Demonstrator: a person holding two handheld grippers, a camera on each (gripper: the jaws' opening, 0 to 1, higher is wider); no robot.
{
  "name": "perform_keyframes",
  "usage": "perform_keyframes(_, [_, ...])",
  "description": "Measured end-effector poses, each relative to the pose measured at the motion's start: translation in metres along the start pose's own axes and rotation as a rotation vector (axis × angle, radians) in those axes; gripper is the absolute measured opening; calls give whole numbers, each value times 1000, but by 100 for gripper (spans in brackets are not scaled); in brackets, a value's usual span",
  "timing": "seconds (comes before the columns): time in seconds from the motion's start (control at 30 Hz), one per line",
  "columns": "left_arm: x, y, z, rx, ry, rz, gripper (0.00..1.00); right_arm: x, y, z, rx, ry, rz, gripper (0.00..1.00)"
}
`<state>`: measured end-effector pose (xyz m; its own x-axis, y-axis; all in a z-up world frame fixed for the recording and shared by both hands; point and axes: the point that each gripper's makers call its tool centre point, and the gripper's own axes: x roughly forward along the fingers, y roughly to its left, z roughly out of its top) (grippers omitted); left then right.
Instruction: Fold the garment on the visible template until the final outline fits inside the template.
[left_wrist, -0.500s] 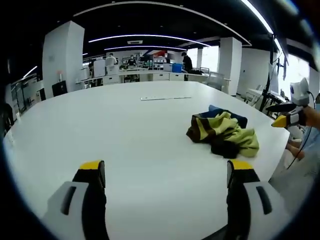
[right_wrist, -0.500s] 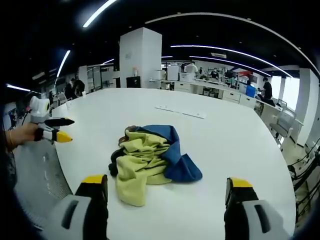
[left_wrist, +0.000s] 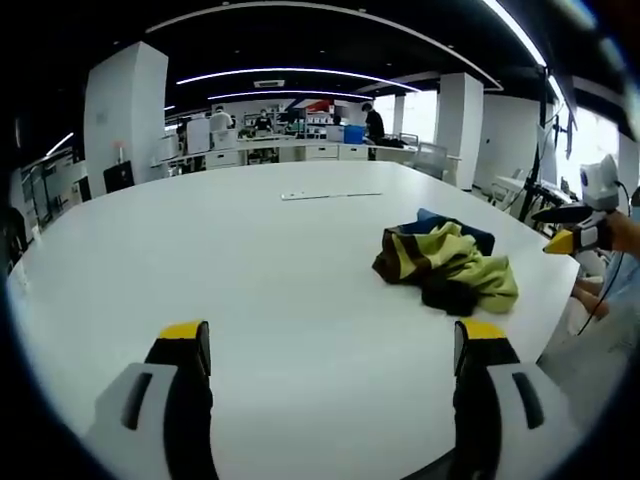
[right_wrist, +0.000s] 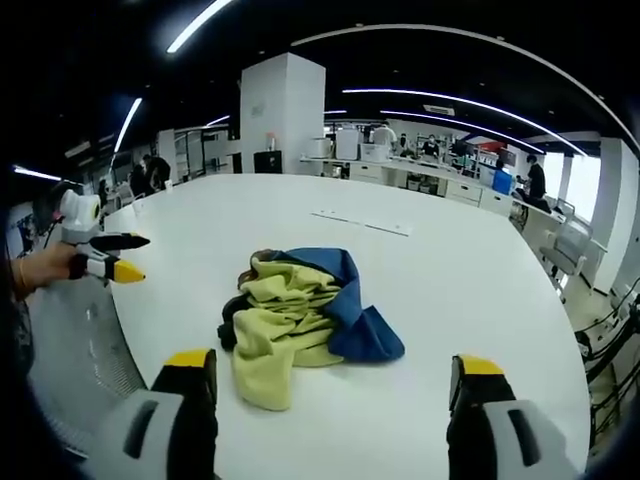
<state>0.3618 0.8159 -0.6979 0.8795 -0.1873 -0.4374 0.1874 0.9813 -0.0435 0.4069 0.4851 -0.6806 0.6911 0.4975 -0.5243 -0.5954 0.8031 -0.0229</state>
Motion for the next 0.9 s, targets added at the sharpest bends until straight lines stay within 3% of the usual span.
perform_keyframes(0.9, [-1,-4,-1,18,11,-15,99,-3,7,-4,-3,-3,20,97])
